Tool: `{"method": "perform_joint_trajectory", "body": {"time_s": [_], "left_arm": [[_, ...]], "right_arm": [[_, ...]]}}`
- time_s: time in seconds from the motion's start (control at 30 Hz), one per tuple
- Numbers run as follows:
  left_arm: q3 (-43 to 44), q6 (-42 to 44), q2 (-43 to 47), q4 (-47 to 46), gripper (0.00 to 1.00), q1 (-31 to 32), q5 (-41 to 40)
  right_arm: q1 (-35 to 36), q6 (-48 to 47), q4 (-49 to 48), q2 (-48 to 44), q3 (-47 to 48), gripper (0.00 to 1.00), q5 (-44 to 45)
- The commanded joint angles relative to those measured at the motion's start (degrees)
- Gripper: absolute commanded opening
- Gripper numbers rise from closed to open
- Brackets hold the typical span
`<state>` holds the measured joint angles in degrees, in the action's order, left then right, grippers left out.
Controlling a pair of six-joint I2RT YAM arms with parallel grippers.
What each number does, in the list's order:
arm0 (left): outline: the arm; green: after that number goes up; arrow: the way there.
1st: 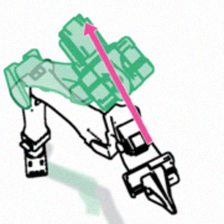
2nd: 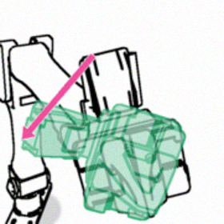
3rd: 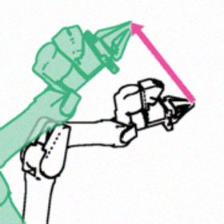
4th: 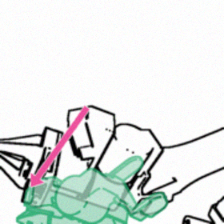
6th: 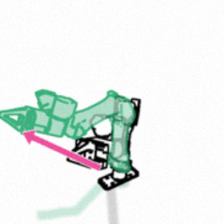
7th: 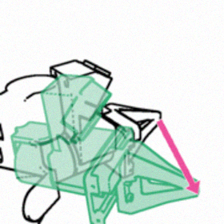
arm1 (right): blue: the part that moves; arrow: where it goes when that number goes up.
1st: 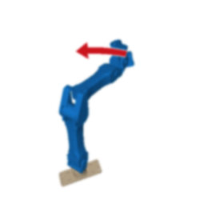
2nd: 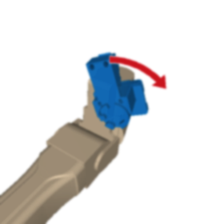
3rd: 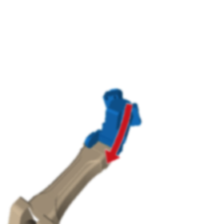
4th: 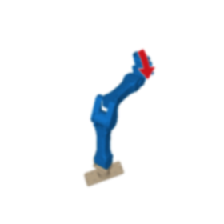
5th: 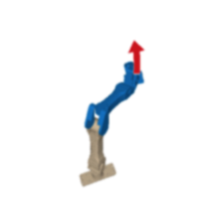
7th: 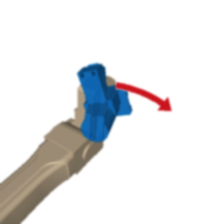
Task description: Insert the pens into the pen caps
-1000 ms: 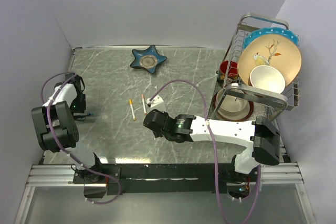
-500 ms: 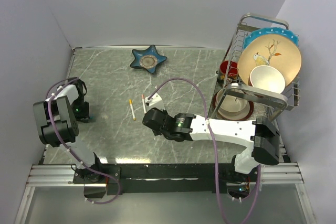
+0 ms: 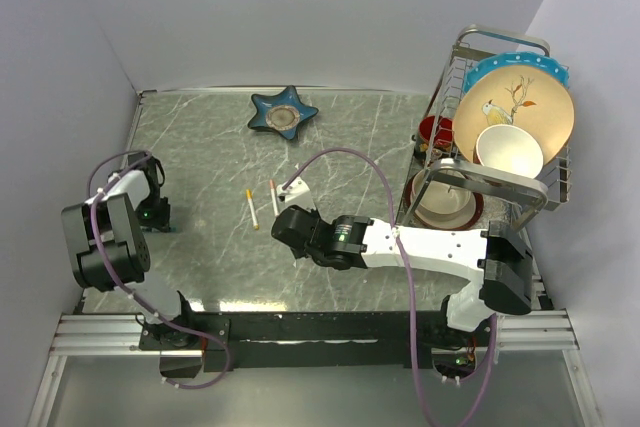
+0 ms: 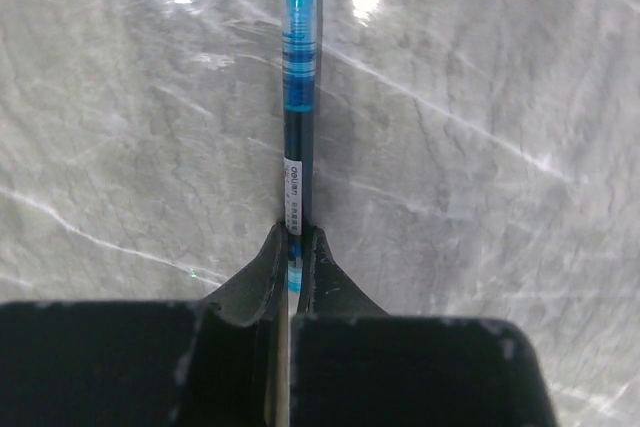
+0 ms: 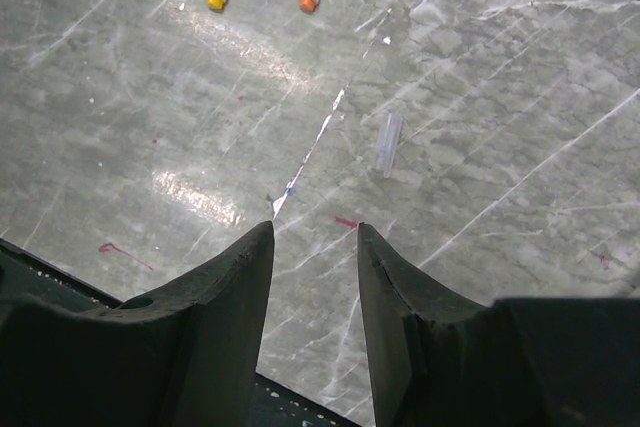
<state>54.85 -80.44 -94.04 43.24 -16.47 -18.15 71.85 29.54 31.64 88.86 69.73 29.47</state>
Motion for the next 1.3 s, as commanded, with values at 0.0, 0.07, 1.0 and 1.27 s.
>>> {"method": "perform_joint_trajectory", "body": {"time_s": [0.0,0.07,1.0,1.27], "left_arm": [[-3.2,9.3,4.3,-7.5,0.01,3.2,4.0],[-3.3,12.8,7.8,-9.4,0.01,5.5,4.9],[-30.6,31.8,62.8,-45.8,0.01,24.3,64.4],[-31.5,30.6,65.9,-47.9,0.01,25.3,70.3]], "right_arm": [[0.2,0.6,1.1,-0.8,3.3,0.49,1.0],[0.2,0.3,1.8,-1.1,5.2,0.51,0.5],[-3.3,4.4,-8.5,-9.6,16.1,0.63,-4.5],[-4.8,4.9,-10.3,-4.7,18.0,0.61,-8.1]]}}
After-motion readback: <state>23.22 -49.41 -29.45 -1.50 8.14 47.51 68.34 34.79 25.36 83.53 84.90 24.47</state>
